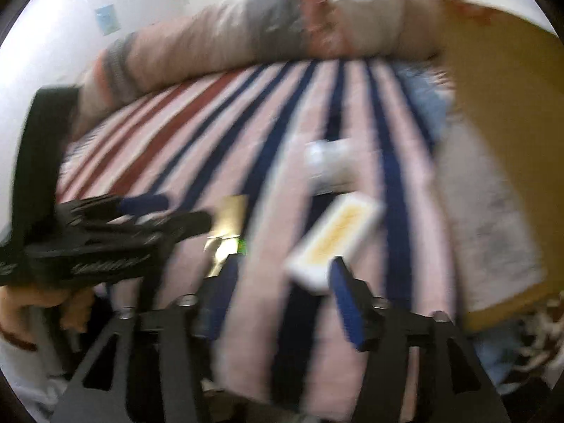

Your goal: Organize rigid objects

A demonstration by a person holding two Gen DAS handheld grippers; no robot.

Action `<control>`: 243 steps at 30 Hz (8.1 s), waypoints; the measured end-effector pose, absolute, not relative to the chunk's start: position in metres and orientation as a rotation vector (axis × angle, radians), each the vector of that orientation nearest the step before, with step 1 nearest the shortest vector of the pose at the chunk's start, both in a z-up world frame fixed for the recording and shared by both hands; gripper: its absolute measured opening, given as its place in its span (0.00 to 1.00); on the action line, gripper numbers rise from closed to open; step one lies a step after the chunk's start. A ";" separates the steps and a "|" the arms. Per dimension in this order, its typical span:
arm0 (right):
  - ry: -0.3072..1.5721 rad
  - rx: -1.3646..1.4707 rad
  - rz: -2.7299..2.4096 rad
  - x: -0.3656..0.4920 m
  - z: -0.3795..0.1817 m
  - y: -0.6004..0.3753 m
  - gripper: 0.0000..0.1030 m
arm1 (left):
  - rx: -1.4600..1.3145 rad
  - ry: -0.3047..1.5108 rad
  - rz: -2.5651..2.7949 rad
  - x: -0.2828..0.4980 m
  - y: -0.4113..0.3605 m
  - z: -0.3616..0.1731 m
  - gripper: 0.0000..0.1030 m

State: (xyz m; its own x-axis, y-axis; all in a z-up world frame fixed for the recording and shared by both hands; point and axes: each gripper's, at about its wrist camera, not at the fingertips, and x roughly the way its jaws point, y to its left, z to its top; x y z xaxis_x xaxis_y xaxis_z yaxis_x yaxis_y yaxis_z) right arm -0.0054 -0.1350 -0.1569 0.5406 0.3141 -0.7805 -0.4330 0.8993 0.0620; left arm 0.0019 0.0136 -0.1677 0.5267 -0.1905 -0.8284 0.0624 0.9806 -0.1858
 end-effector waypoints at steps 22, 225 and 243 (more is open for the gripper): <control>0.903 -0.243 0.455 0.031 -0.194 -0.105 0.35 | 0.022 1.011 0.018 0.013 -0.002 -0.186 0.15; 0.737 0.045 0.365 0.029 -0.077 -0.339 0.21 | 0.276 0.924 -0.527 0.069 -0.236 -0.039 0.37; 0.645 -0.079 0.476 0.022 -0.045 -0.317 0.42 | 0.127 0.730 -0.422 0.036 -0.186 0.005 0.84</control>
